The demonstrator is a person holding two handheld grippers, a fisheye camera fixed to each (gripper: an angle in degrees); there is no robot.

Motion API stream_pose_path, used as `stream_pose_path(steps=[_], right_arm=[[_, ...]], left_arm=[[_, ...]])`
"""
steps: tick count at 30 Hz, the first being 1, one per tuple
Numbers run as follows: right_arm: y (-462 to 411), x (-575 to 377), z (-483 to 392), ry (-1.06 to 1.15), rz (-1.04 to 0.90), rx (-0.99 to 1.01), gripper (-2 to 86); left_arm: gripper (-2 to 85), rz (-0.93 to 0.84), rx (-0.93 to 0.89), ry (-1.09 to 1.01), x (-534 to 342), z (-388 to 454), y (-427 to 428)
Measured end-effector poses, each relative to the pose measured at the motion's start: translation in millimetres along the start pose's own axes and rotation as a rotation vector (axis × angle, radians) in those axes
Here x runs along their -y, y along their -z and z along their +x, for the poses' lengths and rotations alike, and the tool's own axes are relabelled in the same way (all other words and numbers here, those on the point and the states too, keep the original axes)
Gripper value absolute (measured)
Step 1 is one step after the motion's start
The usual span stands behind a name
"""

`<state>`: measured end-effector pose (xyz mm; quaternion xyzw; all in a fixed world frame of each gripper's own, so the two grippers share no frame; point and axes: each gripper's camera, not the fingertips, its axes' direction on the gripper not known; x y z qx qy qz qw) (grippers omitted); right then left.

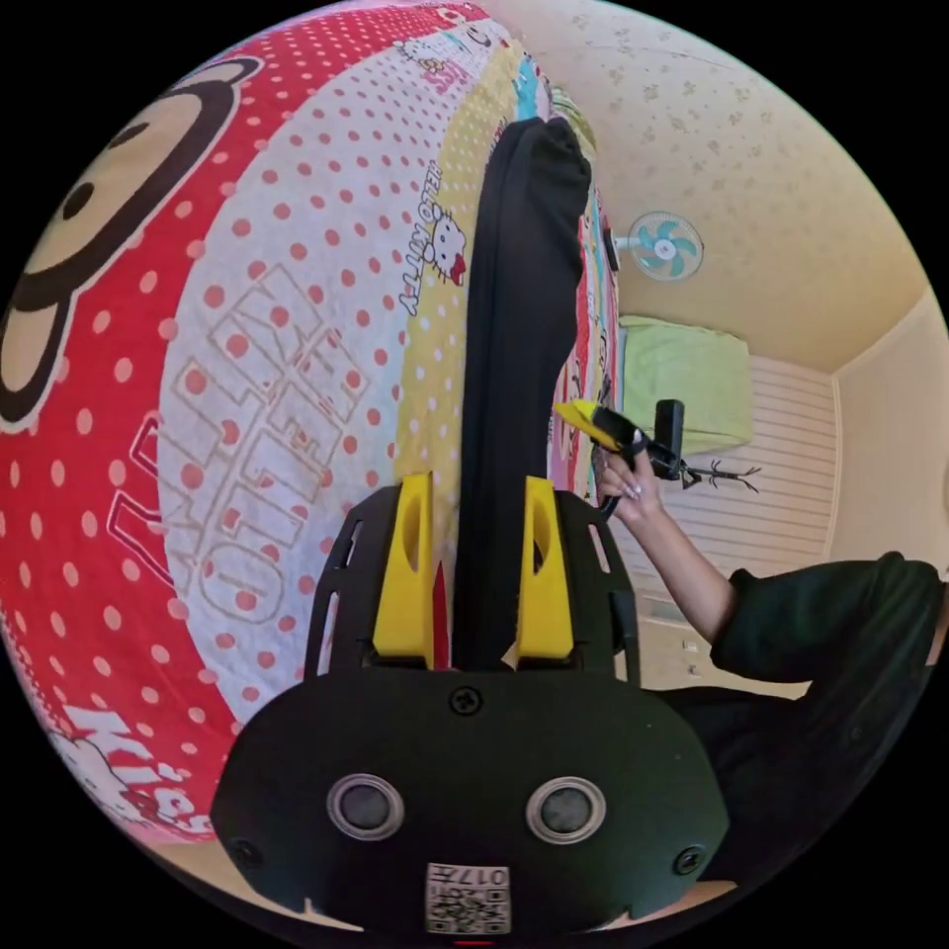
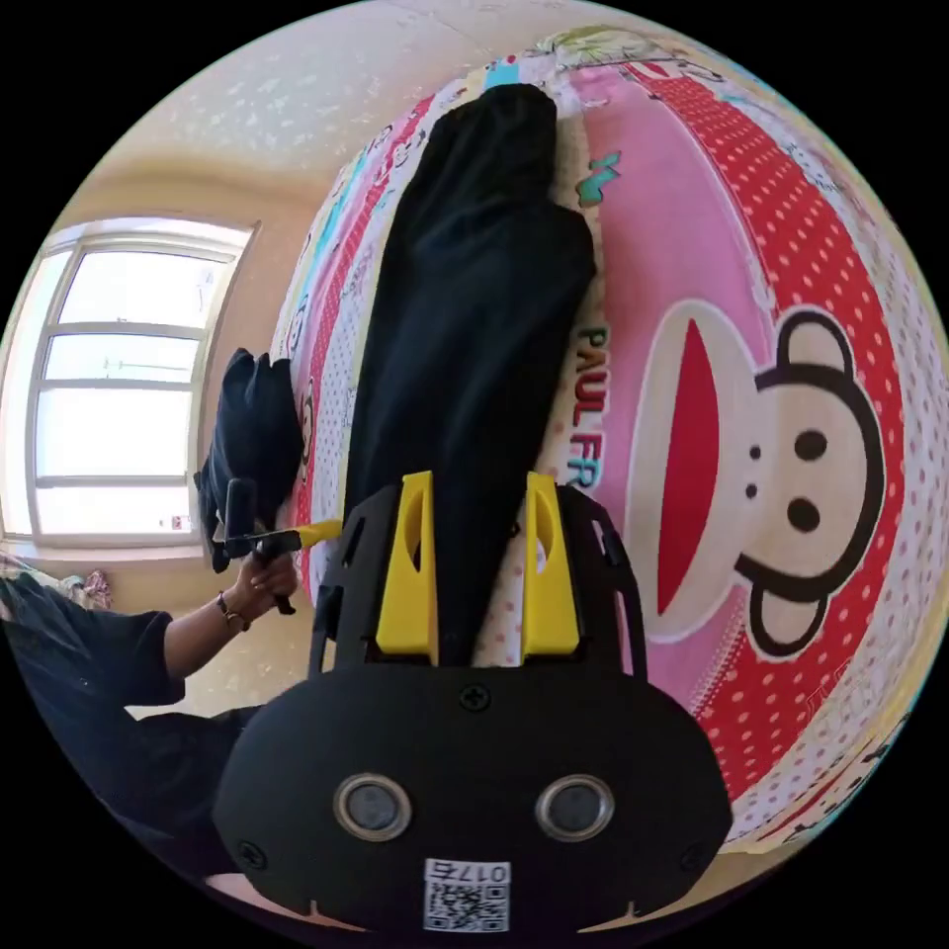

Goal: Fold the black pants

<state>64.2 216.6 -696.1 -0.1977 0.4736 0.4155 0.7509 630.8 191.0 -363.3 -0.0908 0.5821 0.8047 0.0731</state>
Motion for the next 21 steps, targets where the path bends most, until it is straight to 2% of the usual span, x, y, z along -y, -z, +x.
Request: stream_pose_path(steps=[5,11,16,19,21], right_arm=[[-18.3,-83.5,39.0,-0.04,-0.097,0.277,14.2],[-45.4,-103.8,66.1,-0.051,-0.107,0.513,14.5],[-64.3,-104.5,75.8,-0.018,-0.208,0.493,9.5],[-59.4,-123.4,82.8,-0.005,-0.226,0.535,5.3],[-47.0,-140.9,80.1,0.014,-0.211,0.558,4.0]], left_arm=[[13.1,-0.196,-0.042,-0.093,-25.0,-4.1,-36.1],[11.7,-0.211,-0.09,-0.076,-46.5,-13.5,-70.1],[8.2,-0.324,0.069,-0.16,-55.2,3.5,-108.8],[5.5,-0.32,-0.009,-0.073,-64.5,-7.2,-115.6],[4.9,-0.302,-0.064,-0.086,-77.0,-1.2,-116.7]])
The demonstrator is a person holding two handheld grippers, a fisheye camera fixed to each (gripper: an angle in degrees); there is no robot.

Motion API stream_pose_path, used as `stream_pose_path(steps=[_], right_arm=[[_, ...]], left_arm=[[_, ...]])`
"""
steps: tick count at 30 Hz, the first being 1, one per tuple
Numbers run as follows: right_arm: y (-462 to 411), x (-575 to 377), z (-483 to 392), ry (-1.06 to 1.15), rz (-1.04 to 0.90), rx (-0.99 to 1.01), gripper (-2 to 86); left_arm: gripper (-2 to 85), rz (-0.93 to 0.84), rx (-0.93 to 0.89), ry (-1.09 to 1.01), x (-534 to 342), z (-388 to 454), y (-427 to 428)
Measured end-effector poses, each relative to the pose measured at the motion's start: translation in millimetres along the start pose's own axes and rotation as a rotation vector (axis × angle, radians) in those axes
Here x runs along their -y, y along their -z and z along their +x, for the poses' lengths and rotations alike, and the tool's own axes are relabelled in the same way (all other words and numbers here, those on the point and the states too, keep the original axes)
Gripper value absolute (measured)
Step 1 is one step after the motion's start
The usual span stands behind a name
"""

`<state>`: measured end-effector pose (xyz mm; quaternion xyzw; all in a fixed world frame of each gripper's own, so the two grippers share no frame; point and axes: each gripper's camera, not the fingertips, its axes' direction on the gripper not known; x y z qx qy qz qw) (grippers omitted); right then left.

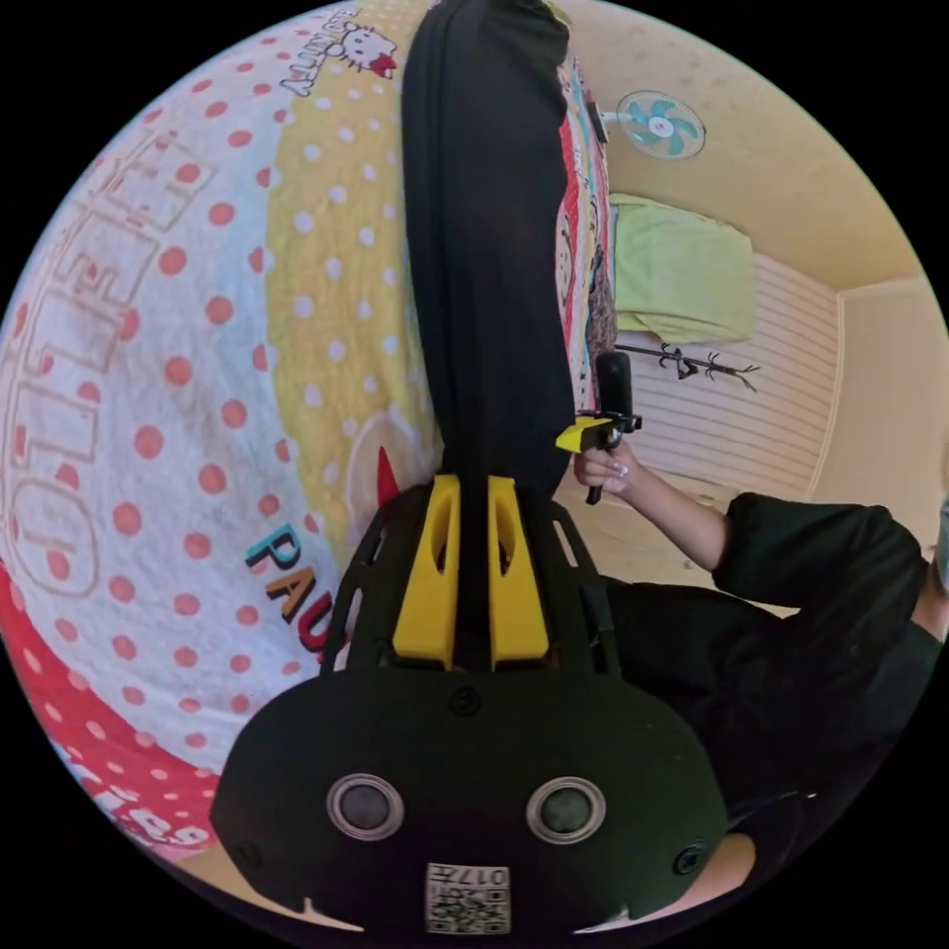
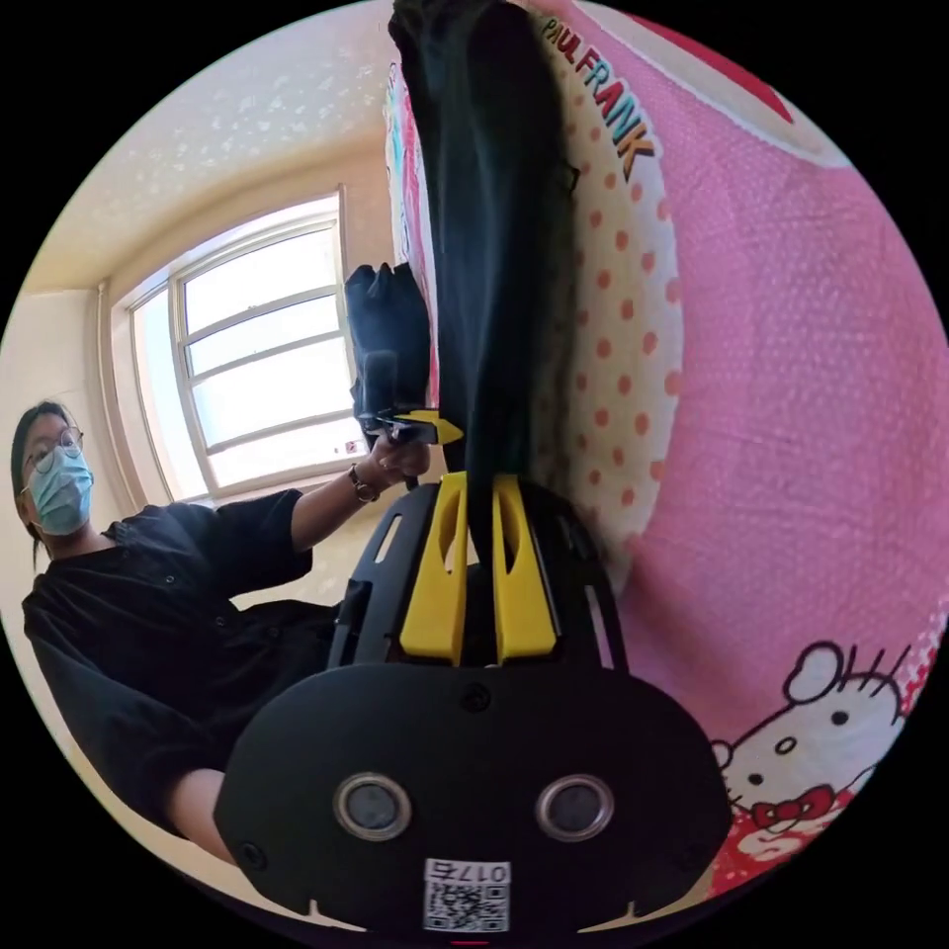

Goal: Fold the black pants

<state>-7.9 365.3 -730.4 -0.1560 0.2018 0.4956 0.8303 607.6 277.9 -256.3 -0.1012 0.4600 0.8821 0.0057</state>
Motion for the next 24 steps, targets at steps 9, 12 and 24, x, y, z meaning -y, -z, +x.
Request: stream_pose_path(steps=[9,12,24], right_arm=[[14.7,-82.4,-101.7,0.271,-0.08,-0.01,1.5],[41.7,-110.8,-146.3,0.4,-0.018,0.062,0.9],[119.3,-240.1,-353.4,1.076,0.055,0.044,0.3]], left_arm=[[4.2,0.128,-0.054,-0.244,-80.9,123.4,-8.8],[4.2,0.26,-0.104,-0.337,-110.6,175.6,5.2],[4.4,0.609,-0.071,-0.86,-209.5,418.6,0.5]])
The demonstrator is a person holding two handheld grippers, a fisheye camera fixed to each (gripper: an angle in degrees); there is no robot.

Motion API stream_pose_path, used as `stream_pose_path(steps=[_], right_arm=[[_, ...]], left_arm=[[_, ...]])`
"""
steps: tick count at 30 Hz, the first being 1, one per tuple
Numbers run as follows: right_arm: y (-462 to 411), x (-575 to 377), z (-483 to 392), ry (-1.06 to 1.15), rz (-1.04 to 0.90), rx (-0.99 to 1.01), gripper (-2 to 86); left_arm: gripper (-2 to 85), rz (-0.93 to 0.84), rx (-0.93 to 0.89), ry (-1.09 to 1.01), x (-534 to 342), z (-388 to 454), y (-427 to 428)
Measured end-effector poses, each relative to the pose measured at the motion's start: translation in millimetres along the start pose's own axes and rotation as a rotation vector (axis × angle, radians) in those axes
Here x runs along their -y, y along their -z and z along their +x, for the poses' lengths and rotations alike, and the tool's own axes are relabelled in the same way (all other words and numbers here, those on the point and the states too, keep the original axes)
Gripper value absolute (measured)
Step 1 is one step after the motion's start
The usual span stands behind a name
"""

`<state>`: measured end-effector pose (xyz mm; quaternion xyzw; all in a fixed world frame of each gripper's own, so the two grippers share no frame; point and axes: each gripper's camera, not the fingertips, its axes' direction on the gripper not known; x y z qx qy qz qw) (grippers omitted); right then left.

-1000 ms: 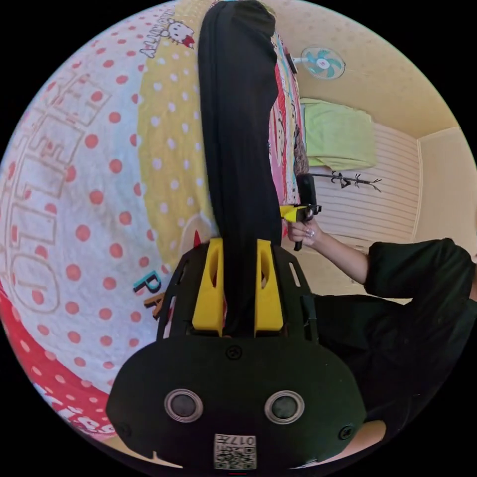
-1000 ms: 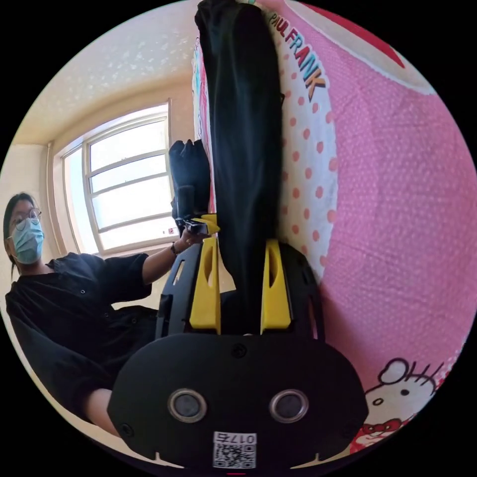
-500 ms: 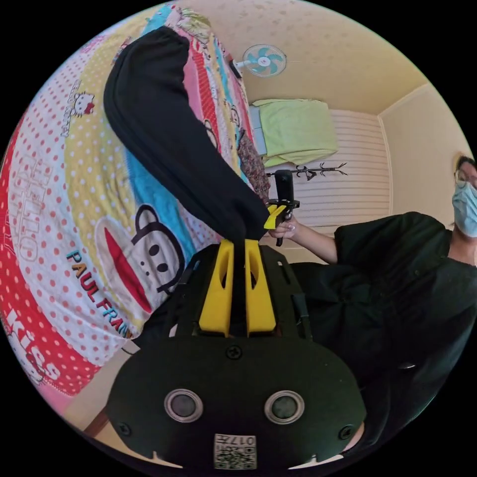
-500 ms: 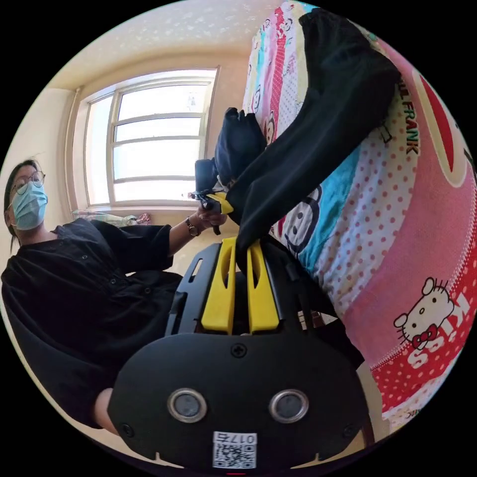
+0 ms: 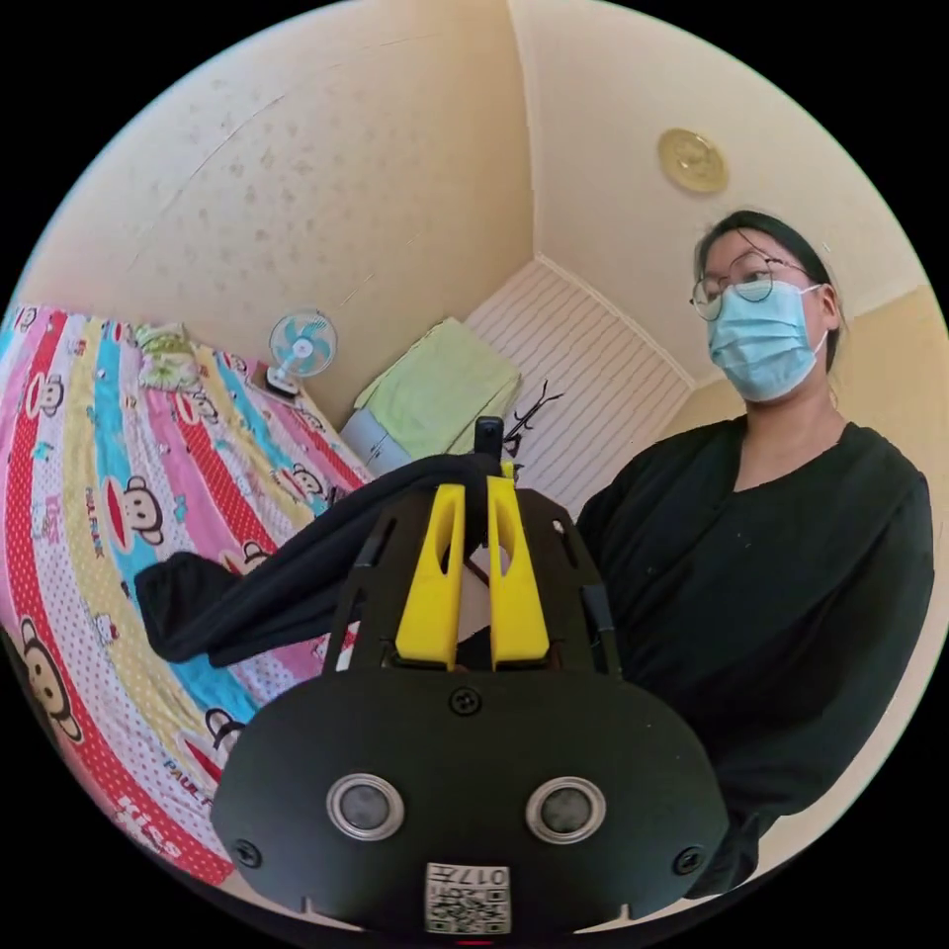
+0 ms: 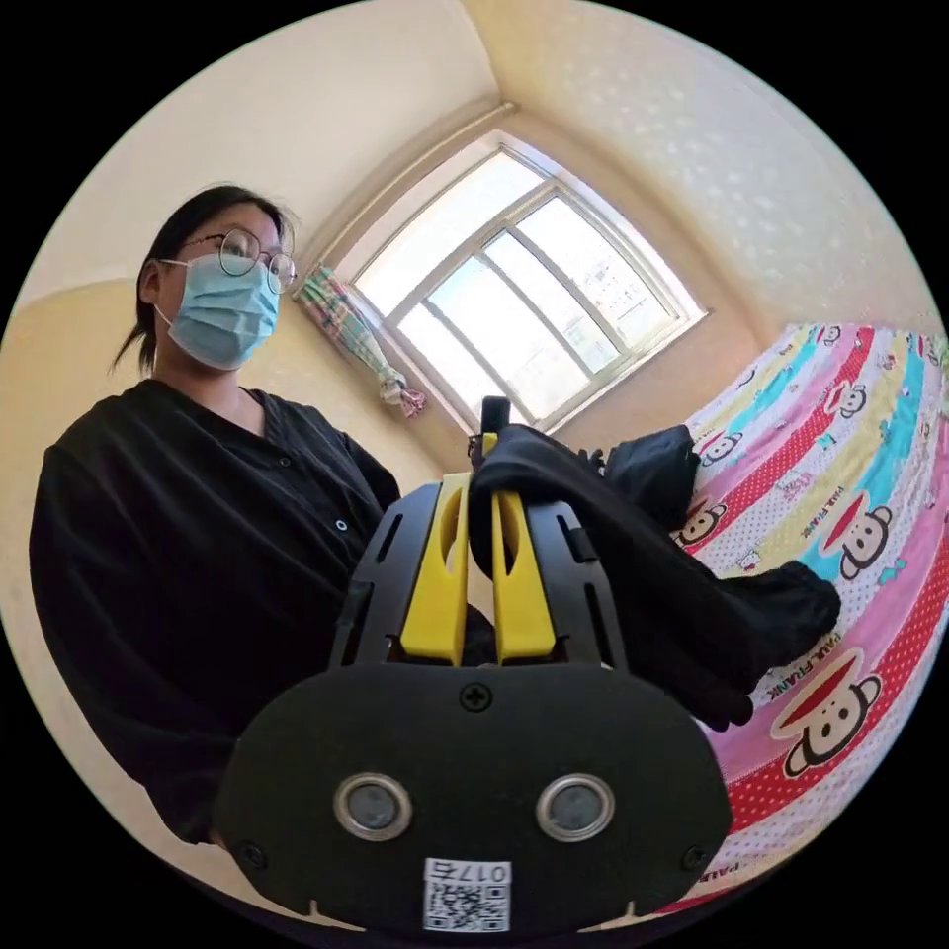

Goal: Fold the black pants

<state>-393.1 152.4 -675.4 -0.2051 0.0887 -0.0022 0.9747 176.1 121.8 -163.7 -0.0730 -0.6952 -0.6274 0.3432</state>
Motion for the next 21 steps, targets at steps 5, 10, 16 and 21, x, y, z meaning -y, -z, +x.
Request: stream_pose_path(steps=[5,10,16,21], right_arm=[[6.5,42.4,-81.8,0.244,-0.041,-0.095,0.3],[7.0,72.4,-99.6,0.26,-0.028,-0.227,0.4],[-8.7,74.4,18.6,-0.126,-0.064,-0.455,0.5],[-37.2,70.2,112.5,-0.269,-0.157,-0.662,0.3]], left_arm=[[4.5,0.123,-0.019,-0.184,39.8,69.5,-13.9],[4.4,0.181,0.048,-0.125,68.3,60.7,-24.9],[4.2,0.145,0.173,0.277,61.3,-87.2,-47.6],[4.3,0.026,0.374,0.357,64.2,-165.7,-70.3]])
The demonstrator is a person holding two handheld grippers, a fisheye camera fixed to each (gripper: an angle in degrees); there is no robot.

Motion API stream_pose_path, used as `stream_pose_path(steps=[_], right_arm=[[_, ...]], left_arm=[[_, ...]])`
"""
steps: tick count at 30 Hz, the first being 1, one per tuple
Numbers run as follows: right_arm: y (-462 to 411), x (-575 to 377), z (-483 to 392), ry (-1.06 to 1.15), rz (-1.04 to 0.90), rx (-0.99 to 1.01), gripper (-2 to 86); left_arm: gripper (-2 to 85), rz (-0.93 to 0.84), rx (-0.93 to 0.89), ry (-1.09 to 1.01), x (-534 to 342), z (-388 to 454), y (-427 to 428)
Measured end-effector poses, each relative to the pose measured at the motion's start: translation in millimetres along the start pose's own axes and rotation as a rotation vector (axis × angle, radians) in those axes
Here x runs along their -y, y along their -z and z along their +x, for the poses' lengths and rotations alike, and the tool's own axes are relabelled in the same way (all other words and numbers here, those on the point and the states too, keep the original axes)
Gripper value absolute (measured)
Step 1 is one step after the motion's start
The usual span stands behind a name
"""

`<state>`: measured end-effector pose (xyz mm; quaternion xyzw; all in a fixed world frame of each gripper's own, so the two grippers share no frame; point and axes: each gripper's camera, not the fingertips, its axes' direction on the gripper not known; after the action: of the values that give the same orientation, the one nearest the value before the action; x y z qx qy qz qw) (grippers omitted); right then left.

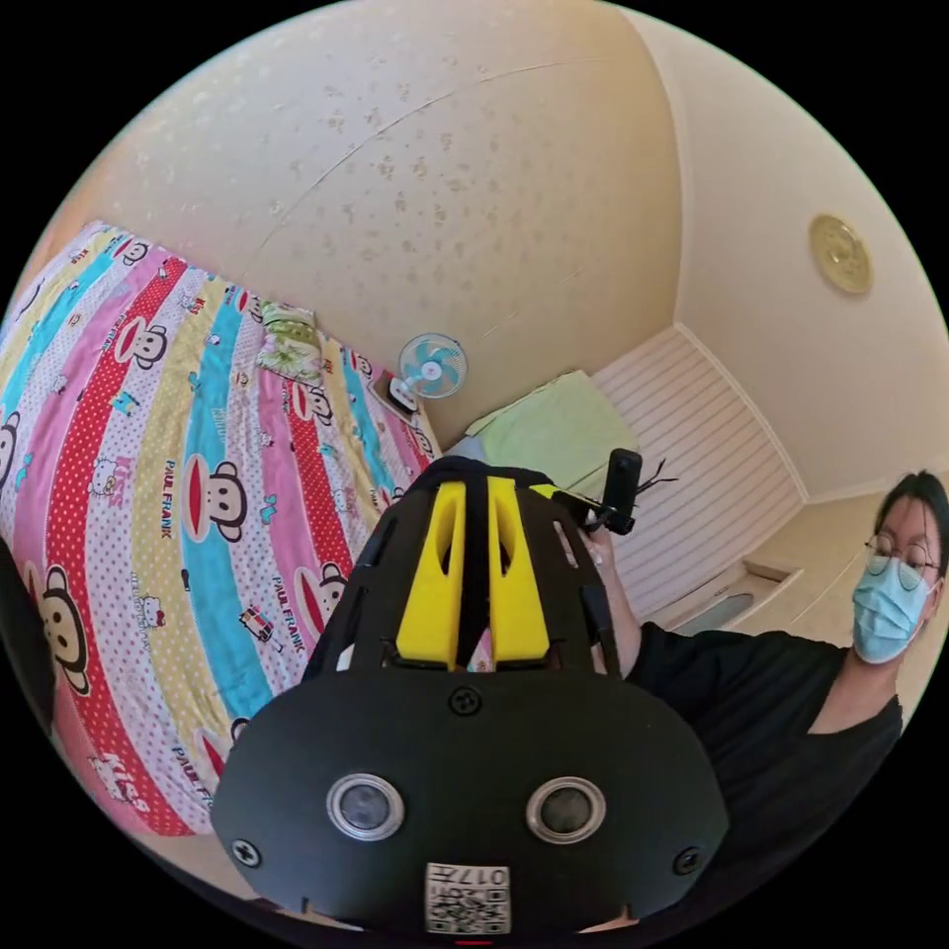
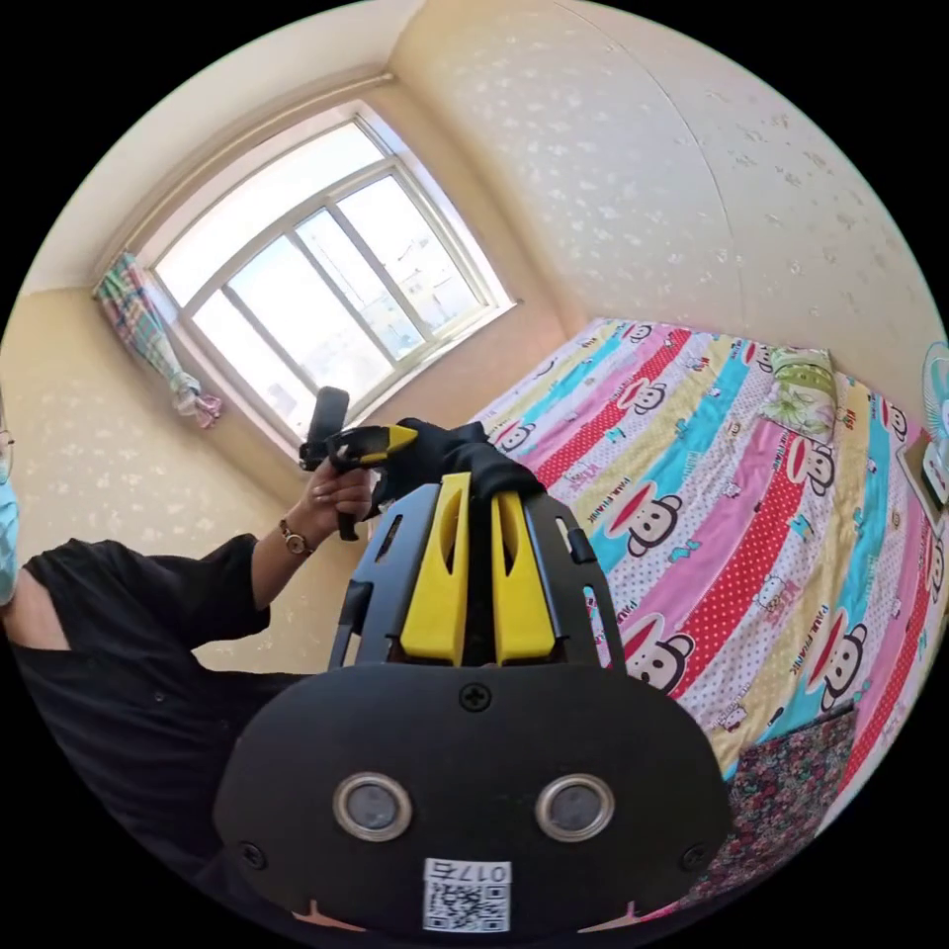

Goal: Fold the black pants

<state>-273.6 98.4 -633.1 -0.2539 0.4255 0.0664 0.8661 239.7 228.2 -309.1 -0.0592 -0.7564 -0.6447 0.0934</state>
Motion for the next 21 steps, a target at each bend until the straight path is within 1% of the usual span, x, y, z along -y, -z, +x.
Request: stream_pose_path(steps=[4,7,9,11,15,16,18,21], right_arm=[[-51.1,-11.1,28.4,-0.091,-0.051,-0.074,0.4],[-92.1,-46.4,49.1,-0.156,-0.105,-0.095,0.6],[-125.8,-89.6,60.9,-0.17,-0.159,-0.093,1.0],[-148.7,-126.5,72.0,-0.212,-0.198,-0.069,1.6],[-199.4,-210.7,101.8,-0.439,-0.367,-0.019,3.4],[-205.0,-220.7,104.5,-0.461,-0.395,-0.019,3.9],[-218.5,-250.2,116.2,-0.538,-0.488,-0.011,5.8],[-214.6,-259.5,141.1,-0.614,-0.491,0.059,9.0]], left_arm=[[4.4,-0.079,0.134,0.071,-15.9,-54.8,-41.4],[4.5,-0.142,0.175,0.128,-61.0,-90.4,-69.3],[4.6,-0.18,0.198,0.163,-100.2,-112.9,-87.9],[4.8,-0.236,0.206,0.26,-156.5,-147.5,-111.1],[5.2,-0.353,0.261,0.446,-236.5,-191.0,-138.8],[5.2,-0.395,0.291,0.496,-256.6,-201.3,-143.5],[5.3,-0.442,0.318,0.554,-277.1,-214.4,-145.0],[7.4,-0.495,0.283,0.601,-285.8,-235.7,-138.4]])
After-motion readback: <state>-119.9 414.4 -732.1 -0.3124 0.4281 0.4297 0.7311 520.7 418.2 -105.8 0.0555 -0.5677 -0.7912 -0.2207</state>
